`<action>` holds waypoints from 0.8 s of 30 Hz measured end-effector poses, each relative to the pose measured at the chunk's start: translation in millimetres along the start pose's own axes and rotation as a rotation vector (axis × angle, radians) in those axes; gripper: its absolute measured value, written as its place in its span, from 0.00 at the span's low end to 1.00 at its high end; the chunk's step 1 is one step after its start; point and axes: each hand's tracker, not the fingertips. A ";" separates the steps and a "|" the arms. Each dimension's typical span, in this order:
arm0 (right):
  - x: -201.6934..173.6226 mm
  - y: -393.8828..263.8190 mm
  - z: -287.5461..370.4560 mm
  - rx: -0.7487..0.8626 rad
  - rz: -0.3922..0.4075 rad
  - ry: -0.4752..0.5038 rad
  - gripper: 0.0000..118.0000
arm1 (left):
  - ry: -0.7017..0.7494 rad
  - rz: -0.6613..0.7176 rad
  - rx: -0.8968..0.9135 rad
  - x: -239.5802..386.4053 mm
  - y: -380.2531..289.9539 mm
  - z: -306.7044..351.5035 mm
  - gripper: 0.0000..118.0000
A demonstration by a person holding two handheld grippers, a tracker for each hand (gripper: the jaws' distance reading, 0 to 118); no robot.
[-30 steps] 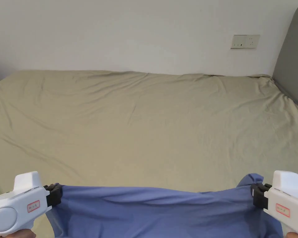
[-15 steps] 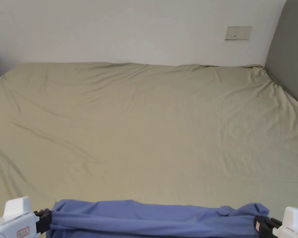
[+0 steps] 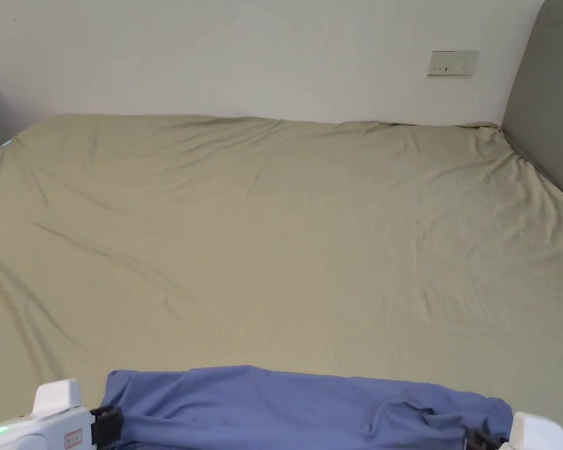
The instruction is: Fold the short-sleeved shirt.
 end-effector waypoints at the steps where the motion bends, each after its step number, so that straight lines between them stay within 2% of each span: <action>1: -6.8 9.4 13.5 0.038 0.025 -0.005 0.83 | -0.035 0.006 0.039 3.3 7.3 8.5 0.96; 2: -11.7 18.7 21.7 0.078 0.046 -0.009 0.99 | -0.065 0.012 0.079 7.6 14.0 17.2 1.00; 4: -23.8 40.8 45.4 0.202 0.085 0.000 1.00 | -0.152 0.012 0.241 20.7 28.7 48.6 0.98; 10: -62.1 94.6 107.7 0.516 0.141 0.028 1.00 | -0.183 -0.072 0.579 72.7 68.9 116.5 0.98; 16: -92.9 114.6 137.3 0.707 0.186 -0.030 1.00 | -0.165 -0.194 0.785 117.3 78.5 145.5 0.97; 18: -99.7 115.3 139.9 0.723 0.202 -0.051 0.98 | -0.167 -0.201 0.816 125.5 77.8 148.7 0.86; 19: -102.4 114.9 140.9 0.730 0.204 -0.053 0.93 | -0.167 -0.199 0.824 128.7 77.5 148.6 0.73; 20: -104.8 114.3 141.9 0.732 0.205 -0.054 0.77 | -0.164 -0.202 0.830 131.5 76.7 148.6 0.47; 21: -105.1 113.3 141.7 0.738 0.206 -0.052 0.58 | -0.163 -0.211 0.839 133.7 75.7 148.4 0.19; 22: -106.8 113.1 141.1 0.740 0.205 -0.053 0.30 | -0.158 -0.218 0.846 136.2 75.0 147.1 0.00; 23: -108.3 113.7 139.6 0.737 0.211 -0.058 0.02 | -0.159 -0.222 0.853 136.7 75.2 146.0 0.00; 24: -109.7 112.8 139.0 0.741 0.215 -0.055 0.01 | -0.177 -0.229 0.839 136.1 75.8 145.5 0.00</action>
